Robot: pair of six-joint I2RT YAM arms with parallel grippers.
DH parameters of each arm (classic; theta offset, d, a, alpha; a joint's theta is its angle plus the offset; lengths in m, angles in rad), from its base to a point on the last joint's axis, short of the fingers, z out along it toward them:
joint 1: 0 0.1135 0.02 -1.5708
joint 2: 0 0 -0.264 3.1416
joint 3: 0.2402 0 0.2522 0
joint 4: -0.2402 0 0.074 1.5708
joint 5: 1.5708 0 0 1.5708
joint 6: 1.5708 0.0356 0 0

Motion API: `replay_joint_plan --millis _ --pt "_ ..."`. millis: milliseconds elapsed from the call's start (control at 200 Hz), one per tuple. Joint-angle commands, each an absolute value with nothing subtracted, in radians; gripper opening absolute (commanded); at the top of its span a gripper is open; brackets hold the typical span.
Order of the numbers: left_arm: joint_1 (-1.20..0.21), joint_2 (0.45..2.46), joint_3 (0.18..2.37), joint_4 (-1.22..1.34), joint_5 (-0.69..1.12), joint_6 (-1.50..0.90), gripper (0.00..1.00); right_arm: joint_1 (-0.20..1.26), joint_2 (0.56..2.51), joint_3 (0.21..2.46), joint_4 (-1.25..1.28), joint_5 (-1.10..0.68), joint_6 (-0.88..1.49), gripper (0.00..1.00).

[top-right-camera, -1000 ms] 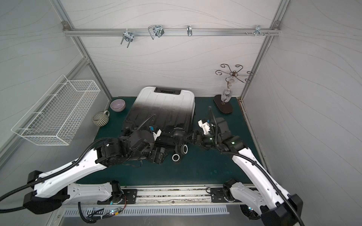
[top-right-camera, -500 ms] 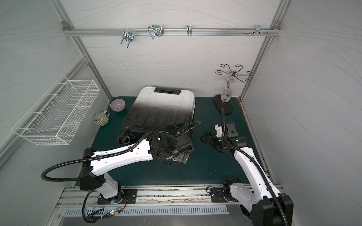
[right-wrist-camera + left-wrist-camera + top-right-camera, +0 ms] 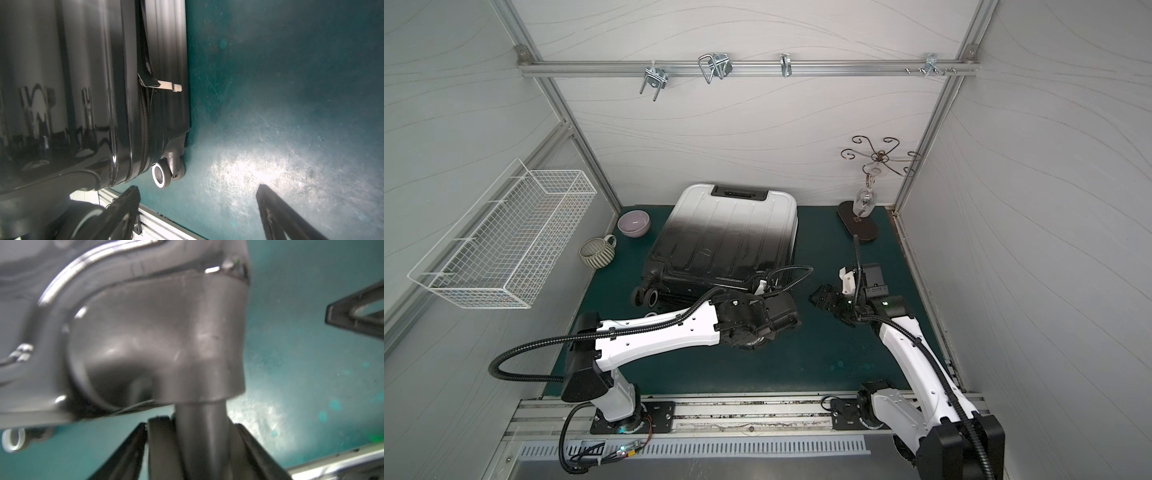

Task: Close the suitcase zippers
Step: Pick up the suitcase from the center of the board, then zip the zipper on the suitcase.

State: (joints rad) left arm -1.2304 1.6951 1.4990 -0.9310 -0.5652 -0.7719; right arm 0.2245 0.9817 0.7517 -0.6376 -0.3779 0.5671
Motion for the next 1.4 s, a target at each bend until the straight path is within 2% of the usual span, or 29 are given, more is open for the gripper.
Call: replay_joint_plan --millis 0,135,215,260,285,390,460,540,655,805,930,1191,1391 --pt "-1.229 1.653 1.453 -0.854 -0.622 -0.769 0.50 0.220 0.977 0.734 -0.617 -0.379 0.545 0.90" --pt "-1.195 1.617 1.463 -0.862 -0.615 -0.703 0.28 0.221 0.986 0.723 -0.604 -0.385 0.536 0.88" --pt "-1.116 1.561 1.444 -0.841 -0.491 -0.638 0.10 0.234 0.992 0.729 -0.604 -0.383 0.509 0.86" --pt "-1.075 1.517 1.430 -0.822 -0.410 -0.589 0.06 0.257 0.992 0.736 -0.609 -0.361 0.481 0.86" --pt "-1.051 1.495 1.429 -0.823 -0.362 -0.558 0.00 0.277 0.989 0.741 -0.613 -0.334 0.456 0.86" --pt "-0.995 1.433 1.463 -0.876 -0.222 -0.470 0.00 0.403 0.956 0.734 -0.595 -0.157 0.341 0.86" --pt "-0.990 1.419 1.491 -0.916 -0.170 -0.430 0.00 0.505 0.923 0.703 -0.532 -0.023 0.267 0.85" --pt "-0.985 1.429 1.534 -0.977 -0.161 -0.396 0.00 0.618 0.901 0.662 -0.423 0.053 0.195 0.81" --pt "-0.966 1.441 1.576 -1.027 -0.149 -0.366 0.00 0.688 0.933 0.591 -0.200 0.016 0.166 0.58" --pt "-0.956 1.448 1.615 -1.065 -0.152 -0.331 0.00 0.688 1.081 0.565 0.020 -0.045 0.161 0.43" --pt "-0.956 1.456 1.633 -1.083 -0.149 -0.322 0.00 0.669 1.187 0.575 0.177 -0.095 0.141 0.44" --pt "-0.956 1.461 1.644 -1.083 -0.163 -0.318 0.00 0.668 1.373 0.640 0.331 -0.185 0.123 0.57" --pt "-0.955 1.471 1.655 -1.098 -0.167 -0.312 0.00 0.642 1.485 0.671 0.397 -0.227 0.113 0.56"
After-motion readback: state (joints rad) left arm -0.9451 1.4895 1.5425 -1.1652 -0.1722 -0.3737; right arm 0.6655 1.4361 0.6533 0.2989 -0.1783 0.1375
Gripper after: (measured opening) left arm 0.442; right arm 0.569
